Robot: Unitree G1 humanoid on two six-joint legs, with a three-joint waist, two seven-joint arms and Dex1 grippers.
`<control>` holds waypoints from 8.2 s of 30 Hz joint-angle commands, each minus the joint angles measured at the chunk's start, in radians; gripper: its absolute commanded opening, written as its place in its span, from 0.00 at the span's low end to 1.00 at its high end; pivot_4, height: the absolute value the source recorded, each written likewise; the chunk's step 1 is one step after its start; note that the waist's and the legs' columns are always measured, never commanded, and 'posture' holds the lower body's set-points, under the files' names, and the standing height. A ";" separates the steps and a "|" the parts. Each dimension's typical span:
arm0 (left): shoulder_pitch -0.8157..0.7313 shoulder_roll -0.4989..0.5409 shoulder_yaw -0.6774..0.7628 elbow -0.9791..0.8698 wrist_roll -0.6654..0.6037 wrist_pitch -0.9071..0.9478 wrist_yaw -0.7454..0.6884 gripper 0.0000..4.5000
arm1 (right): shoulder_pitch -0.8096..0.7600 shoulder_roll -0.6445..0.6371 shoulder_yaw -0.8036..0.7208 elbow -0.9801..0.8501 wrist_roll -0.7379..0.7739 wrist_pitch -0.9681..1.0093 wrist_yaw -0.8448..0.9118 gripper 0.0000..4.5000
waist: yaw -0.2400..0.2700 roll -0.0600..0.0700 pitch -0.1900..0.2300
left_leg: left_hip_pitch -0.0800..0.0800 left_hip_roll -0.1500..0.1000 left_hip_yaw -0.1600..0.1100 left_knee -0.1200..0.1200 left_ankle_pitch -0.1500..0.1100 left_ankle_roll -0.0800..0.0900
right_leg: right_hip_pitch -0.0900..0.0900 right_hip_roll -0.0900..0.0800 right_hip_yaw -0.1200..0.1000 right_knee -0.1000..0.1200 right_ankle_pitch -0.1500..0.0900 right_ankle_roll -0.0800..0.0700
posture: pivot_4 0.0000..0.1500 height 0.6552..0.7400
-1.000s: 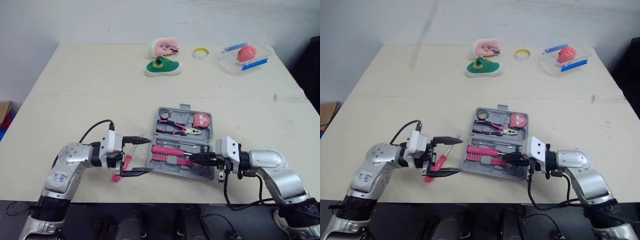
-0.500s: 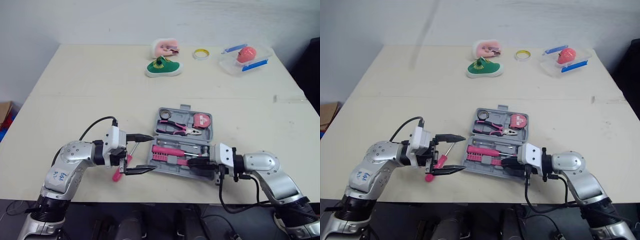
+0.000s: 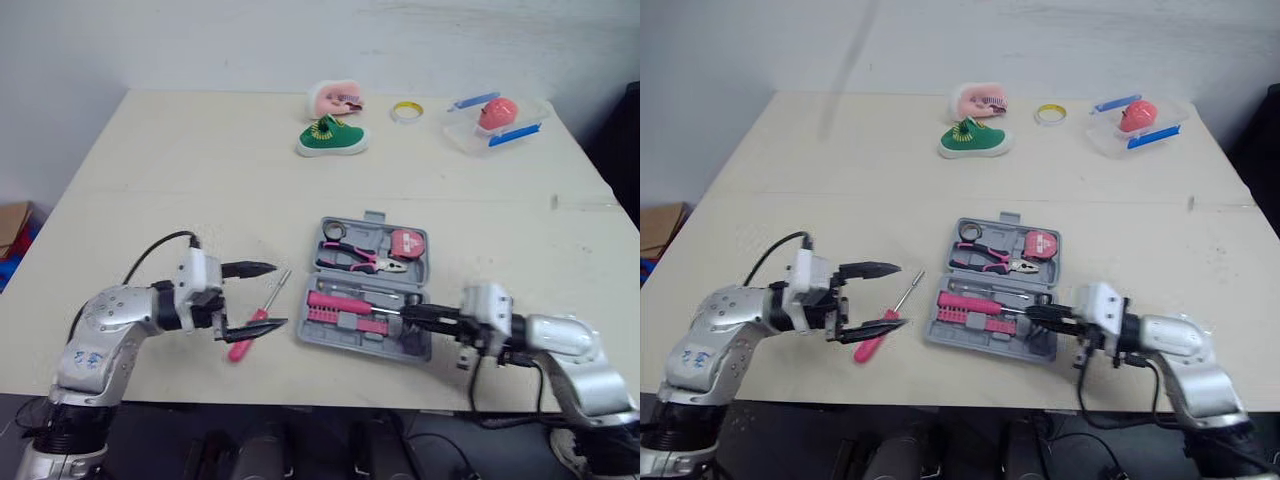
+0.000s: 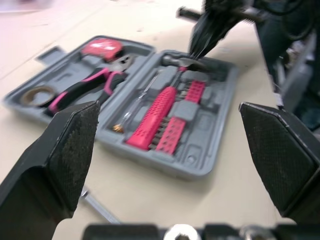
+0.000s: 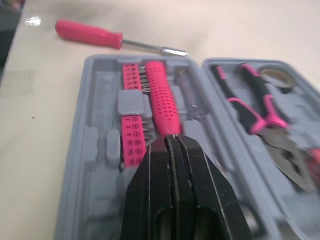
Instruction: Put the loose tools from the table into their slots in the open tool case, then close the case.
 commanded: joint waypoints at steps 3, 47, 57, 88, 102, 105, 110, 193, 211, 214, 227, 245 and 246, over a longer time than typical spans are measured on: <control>0.075 0.041 0.196 0.153 0.029 -0.123 0.040 1.00 | 0.082 -0.069 -0.234 0.073 0.075 -0.051 0.032 0.14 | 0.002 0.000 0.000 | 0.000 0.000 -0.001 0.000 -0.003 0.004 | 0.000 0.000 0.000 0.000 0.000 0.000 | 1.00 1.00; 0.305 -0.009 0.096 -0.538 -0.085 0.638 0.657 1.00 | -0.045 0.077 -0.080 -0.015 0.260 -0.175 0.324 0.99 | 0.003 0.008 0.005 | 0.002 0.000 0.002 -0.003 -0.007 -0.003 | 0.000 -0.001 0.003 -0.002 0.000 0.000 | 1.00 1.00; 0.307 -0.093 -0.048 -0.572 0.013 0.713 0.809 1.00 | -0.047 0.110 -0.074 0.011 0.251 -0.190 0.314 0.99 | 0.005 0.007 0.006 | 0.001 0.000 0.002 -0.002 -0.006 -0.006 | 0.000 0.000 0.003 -0.002 0.000 0.000 | 1.00 1.00; 0.105 0.015 -0.056 -0.324 0.103 0.247 0.409 0.12 | 0.086 0.086 -0.196 0.180 0.212 -0.366 0.343 1.00 | 0.027 0.009 0.007 | 0.000 0.000 0.001 -0.002 -0.008 -0.004 | -0.001 -0.001 0.002 -0.004 -0.001 -0.001 | 1.00 1.00; -0.399 0.074 -0.423 -0.135 0.136 0.151 -0.157 0.12 | 0.219 0.018 -0.263 0.040 0.188 -0.283 0.215 1.00 | 0.028 0.010 0.009 | 0.000 0.000 0.004 -0.001 -0.003 -0.001 | -0.001 0.001 0.003 -0.002 0.000 0.000 | 1.00 1.00; -0.441 0.070 -0.460 -0.122 0.157 0.178 -0.173 0.12 | 0.234 0.014 -0.270 0.014 0.193 -0.263 0.194 1.00 | 0.024 0.010 0.009 | 0.001 0.000 0.004 -0.001 -0.002 -0.001 | -0.001 0.002 0.004 -0.002 0.000 0.000 | 1.00 1.00; -0.544 -0.020 -0.637 -0.105 0.280 0.313 -0.129 0.12 | 0.273 0.009 -0.283 -0.046 0.184 -0.236 0.153 1.00 | 0.032 0.010 0.010 | 0.000 0.000 0.004 0.000 -0.002 0.000 | -0.001 0.003 0.004 -0.002 0.000 0.000 | 1.00 1.00; -0.307 -0.295 -0.583 0.217 0.395 -0.094 -0.039 0.02 | 0.361 0.084 -0.253 -0.062 0.132 -0.287 0.074 1.00 | 0.028 0.007 0.011 | 0.001 0.000 0.003 0.003 -0.001 0.003 | 0.001 0.001 0.003 0.001 0.001 0.001 | 1.00 1.00; -0.292 -0.229 -0.747 0.256 0.566 0.150 0.053 0.02 | 0.352 0.092 -0.247 -0.038 0.123 -0.295 0.052 1.00 | 0.028 0.007 -0.016 | 0.021 0.001 0.001 -0.002 -0.011 -0.001 | 0.021 0.001 0.003 -0.006 -0.001 0.000 | 1.00 1.00; -0.288 -0.240 -0.729 0.276 0.546 0.112 0.072 0.02 | 0.351 0.090 -0.248 -0.047 0.121 -0.281 0.032 1.00 | 0.028 0.009 -0.021 | 0.021 0.001 -0.001 -0.002 -0.011 -0.001 | 0.022 0.001 0.003 -0.007 -0.001 0.000 | 1.00 1.00; -0.326 -0.265 -0.338 0.162 0.116 -0.034 -0.084 0.02 | 0.272 0.029 -0.248 -0.069 0.002 -0.065 -0.218 1.00 | 0.027 0.014 -0.012 | 0.000 0.000 0.000 0.000 -0.001 0.000 | 0.000 0.000 0.000 -0.002 -0.001 -0.001 | 1.00 1.00; -0.472 -0.308 -0.308 0.601 0.383 -0.159 0.188 0.00 | -0.116 0.008 0.027 0.234 -0.242 0.037 -0.269 0.01 | 0.025 0.007 -0.007 | -0.005 -0.002 0.001 0.002 -0.001 0.003 | -0.001 0.000 -0.002 -0.004 0.001 0.001 | 1.00 1.00; -0.479 -0.319 -0.311 0.602 0.389 -0.142 0.200 0.00 | -0.125 0.012 0.038 0.239 -0.247 0.039 -0.270 0.01 | 0.026 0.007 -0.007 | -0.005 -0.002 0.001 0.002 -0.001 0.003 | -0.001 0.000 -0.002 -0.004 0.001 0.002 | 1.00 1.00</control>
